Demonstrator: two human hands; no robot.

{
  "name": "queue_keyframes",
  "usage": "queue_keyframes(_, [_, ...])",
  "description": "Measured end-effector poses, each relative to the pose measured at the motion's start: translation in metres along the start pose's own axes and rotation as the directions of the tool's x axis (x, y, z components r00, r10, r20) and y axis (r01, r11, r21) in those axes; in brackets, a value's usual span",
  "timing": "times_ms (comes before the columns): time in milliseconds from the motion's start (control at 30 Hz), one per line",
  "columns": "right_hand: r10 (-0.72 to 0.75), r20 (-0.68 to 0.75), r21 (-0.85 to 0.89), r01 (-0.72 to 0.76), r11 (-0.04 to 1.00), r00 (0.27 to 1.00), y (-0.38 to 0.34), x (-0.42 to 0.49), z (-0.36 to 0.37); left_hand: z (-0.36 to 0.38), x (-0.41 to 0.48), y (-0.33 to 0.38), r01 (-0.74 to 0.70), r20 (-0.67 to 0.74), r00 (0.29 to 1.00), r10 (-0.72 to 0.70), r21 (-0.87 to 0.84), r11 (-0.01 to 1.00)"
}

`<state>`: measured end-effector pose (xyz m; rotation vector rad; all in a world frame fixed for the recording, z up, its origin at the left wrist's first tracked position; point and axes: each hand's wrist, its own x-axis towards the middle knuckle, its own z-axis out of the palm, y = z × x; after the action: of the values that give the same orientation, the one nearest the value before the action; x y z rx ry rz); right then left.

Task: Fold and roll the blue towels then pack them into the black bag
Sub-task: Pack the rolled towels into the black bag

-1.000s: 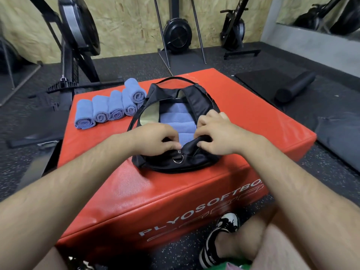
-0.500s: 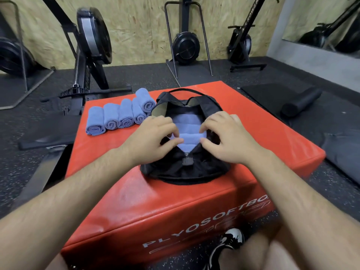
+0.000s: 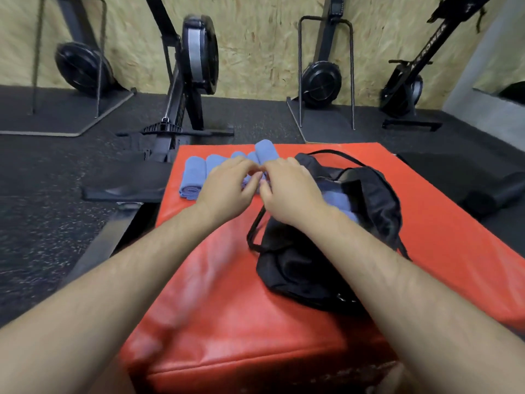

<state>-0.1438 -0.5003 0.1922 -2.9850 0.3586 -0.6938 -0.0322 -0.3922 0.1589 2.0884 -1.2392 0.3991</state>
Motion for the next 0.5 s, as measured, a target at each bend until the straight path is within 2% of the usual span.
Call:
queue_keyframes(100, [0.04, 0.063, -0.061, -0.036, 0.997, 0.997, 0.005, 0.031, 0.024, 0.02, 0.02, -0.026, 0.09, 0.081, 0.992, -0.092, 0.019, 0.996])
queue_keyframes(200, [0.134, 0.209, -0.194, -0.094, 0.976, 0.969, 0.016, 0.07, 0.048, 0.037, 0.039, -0.047, 0.131, 0.156, 0.978, -0.137, 0.049, 0.99])
queue_keyframes(300, [0.244, 0.241, -0.297, -0.168, 0.94, 0.939, 0.031, 0.109, 0.081, 0.045, 0.057, -0.062, 0.173, 0.184, 0.966, -0.182, 0.062, 0.983])
queue_keyframes(433, [0.448, 0.263, -0.275, -0.378, 0.884, 0.855, 0.052, 0.148, 0.123, 0.061, 0.071, -0.083, 0.197, 0.176, 0.964, -0.201, 0.04, 0.98])
queue_keyframes(500, [0.494, 0.258, -0.251, -0.436, 0.864, 0.83, 0.06, 0.157, 0.137, 0.068, 0.073, -0.088, 0.212, 0.173, 0.962, -0.211, 0.015, 0.977])
